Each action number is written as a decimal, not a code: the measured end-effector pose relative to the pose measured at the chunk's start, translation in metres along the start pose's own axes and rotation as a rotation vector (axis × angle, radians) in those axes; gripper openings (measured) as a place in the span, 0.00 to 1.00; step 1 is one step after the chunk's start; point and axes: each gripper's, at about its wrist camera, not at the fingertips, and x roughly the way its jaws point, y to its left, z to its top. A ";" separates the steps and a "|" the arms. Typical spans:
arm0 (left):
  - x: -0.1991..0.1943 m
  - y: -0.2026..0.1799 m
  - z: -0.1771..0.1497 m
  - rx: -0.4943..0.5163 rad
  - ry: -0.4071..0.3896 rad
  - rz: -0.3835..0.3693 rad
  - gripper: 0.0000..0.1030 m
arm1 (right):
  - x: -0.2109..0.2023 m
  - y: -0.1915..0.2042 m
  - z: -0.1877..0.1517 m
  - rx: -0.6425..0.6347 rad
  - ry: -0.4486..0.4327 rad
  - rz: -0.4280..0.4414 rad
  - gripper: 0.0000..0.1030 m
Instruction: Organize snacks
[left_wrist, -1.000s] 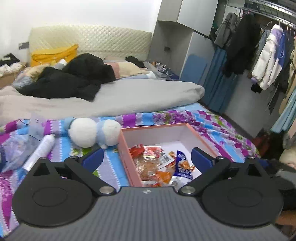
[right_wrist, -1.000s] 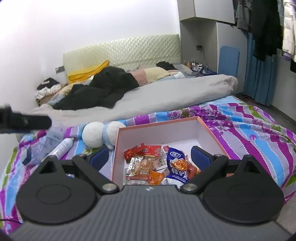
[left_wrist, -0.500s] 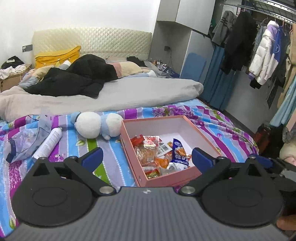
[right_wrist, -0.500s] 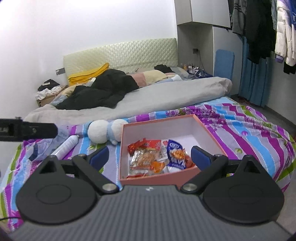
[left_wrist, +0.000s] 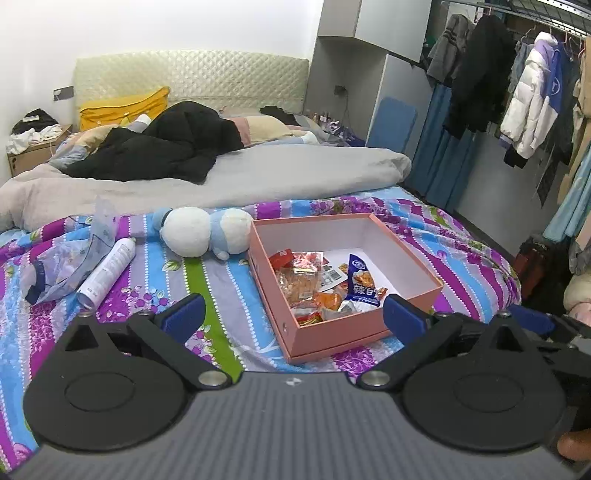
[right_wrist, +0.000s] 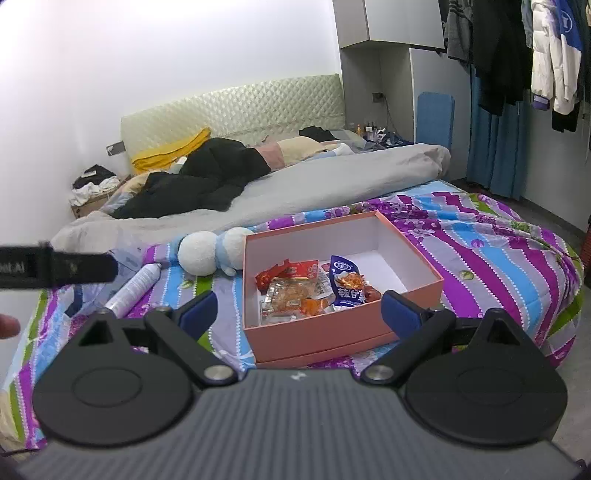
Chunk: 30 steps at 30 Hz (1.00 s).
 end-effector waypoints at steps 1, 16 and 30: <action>-0.001 0.000 -0.001 -0.001 -0.002 0.001 1.00 | -0.001 0.000 0.000 0.002 -0.003 0.003 0.94; 0.000 -0.001 -0.004 -0.003 0.013 -0.003 1.00 | -0.004 0.000 0.000 0.013 -0.009 0.009 0.94; -0.004 -0.004 -0.003 -0.003 0.008 -0.012 1.00 | -0.007 0.000 0.001 0.024 -0.007 0.011 0.94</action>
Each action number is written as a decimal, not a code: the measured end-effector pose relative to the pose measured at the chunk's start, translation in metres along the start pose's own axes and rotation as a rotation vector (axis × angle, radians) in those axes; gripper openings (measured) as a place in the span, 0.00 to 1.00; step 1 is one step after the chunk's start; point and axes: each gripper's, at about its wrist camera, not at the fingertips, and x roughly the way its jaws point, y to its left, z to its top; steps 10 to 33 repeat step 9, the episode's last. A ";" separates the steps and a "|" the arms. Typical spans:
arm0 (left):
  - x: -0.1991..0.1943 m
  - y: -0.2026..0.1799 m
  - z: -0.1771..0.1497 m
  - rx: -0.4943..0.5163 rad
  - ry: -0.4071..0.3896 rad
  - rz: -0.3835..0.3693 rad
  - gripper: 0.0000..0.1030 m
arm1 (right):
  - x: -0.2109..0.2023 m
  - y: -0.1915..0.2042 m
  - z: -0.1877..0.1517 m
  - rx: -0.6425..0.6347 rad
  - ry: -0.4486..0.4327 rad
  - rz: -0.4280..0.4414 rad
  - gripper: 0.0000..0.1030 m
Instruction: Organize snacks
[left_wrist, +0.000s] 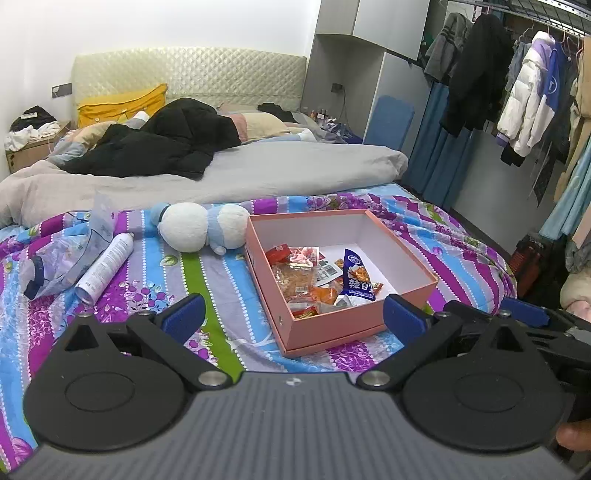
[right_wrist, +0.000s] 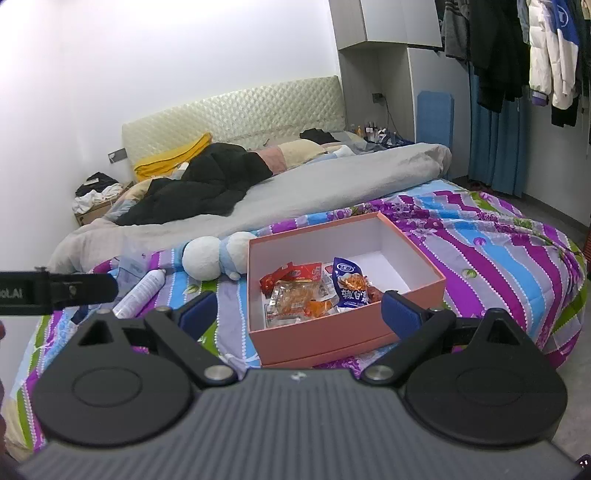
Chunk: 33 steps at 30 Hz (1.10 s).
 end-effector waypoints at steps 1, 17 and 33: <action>0.000 0.000 0.000 -0.001 0.000 0.000 1.00 | 0.000 0.000 0.000 0.000 0.000 0.000 0.94; 0.000 0.000 0.000 0.005 -0.002 -0.003 1.00 | -0.001 0.001 0.001 -0.009 -0.003 0.001 0.94; 0.000 0.000 0.000 0.005 -0.002 -0.003 1.00 | -0.001 0.001 0.001 -0.009 -0.003 0.001 0.94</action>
